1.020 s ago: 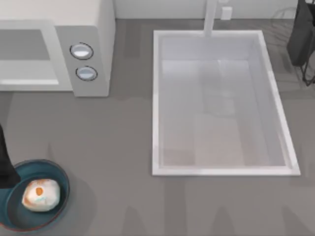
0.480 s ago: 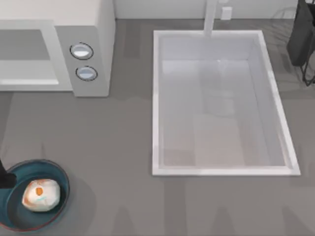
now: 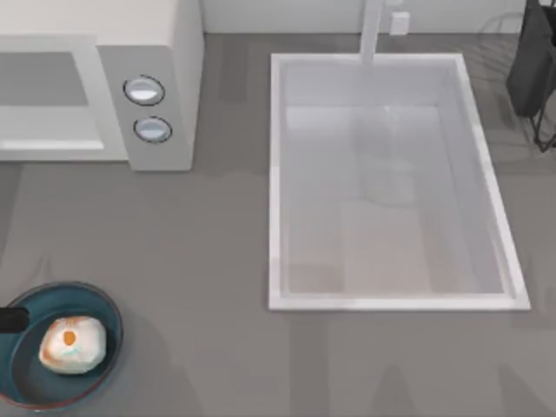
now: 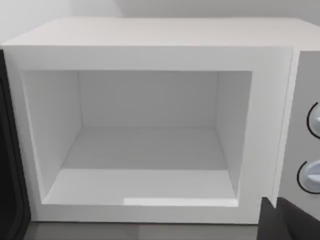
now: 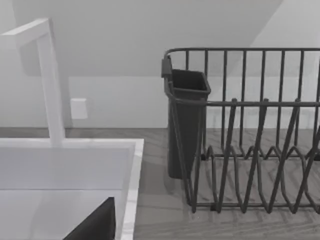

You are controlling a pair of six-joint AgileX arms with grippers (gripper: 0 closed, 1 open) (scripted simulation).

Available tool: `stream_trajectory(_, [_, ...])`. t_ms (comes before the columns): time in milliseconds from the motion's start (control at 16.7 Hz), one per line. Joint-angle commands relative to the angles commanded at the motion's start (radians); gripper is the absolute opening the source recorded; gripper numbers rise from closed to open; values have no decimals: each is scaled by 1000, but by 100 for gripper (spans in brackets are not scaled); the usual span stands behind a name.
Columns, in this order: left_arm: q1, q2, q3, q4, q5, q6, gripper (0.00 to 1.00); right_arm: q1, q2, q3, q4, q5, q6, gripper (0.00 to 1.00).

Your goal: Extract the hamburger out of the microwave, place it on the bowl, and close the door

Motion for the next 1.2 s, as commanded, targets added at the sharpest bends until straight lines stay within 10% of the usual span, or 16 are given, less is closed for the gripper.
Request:
stream_trajectory(600, [17,11,6,4,17,0,0,0,0,0,0,0,0,100])
stream_trajectory(1200, [287,139,81,57,288,2,0,0,0,0,0,0,0,100])
